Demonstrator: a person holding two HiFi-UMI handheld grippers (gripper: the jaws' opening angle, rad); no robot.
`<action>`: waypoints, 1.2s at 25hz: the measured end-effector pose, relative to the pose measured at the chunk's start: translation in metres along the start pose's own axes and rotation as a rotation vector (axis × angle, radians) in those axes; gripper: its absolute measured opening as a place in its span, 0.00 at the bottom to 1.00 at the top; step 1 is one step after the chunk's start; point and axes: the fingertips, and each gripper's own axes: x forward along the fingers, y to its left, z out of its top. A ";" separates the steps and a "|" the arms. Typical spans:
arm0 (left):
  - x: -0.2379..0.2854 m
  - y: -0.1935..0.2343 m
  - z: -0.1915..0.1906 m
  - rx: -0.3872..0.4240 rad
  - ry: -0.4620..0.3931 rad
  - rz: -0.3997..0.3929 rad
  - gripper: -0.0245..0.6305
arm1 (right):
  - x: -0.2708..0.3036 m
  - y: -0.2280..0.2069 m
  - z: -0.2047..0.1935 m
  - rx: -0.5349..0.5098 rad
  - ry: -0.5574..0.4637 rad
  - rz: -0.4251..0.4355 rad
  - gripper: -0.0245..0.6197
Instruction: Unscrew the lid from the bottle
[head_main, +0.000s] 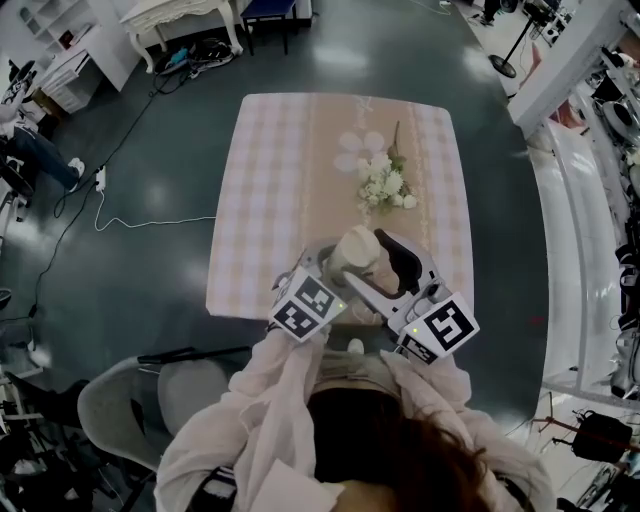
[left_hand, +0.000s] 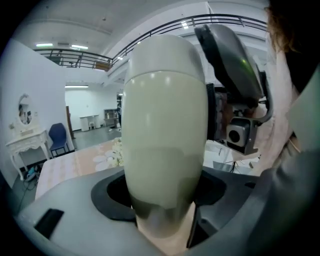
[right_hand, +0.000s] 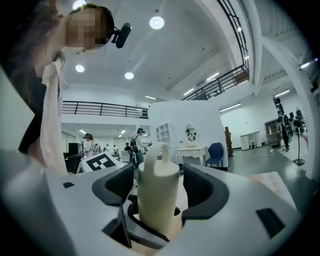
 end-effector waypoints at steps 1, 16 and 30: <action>0.001 0.001 -0.001 -0.018 -0.003 0.018 0.52 | 0.001 -0.002 -0.001 0.011 -0.001 -0.022 0.54; -0.010 -0.011 0.005 0.049 -0.034 -0.129 0.52 | 0.001 0.012 0.002 -0.005 -0.004 0.085 0.45; -0.012 0.010 -0.003 0.071 -0.002 -0.038 0.52 | 0.003 0.010 0.002 0.000 -0.016 0.085 0.52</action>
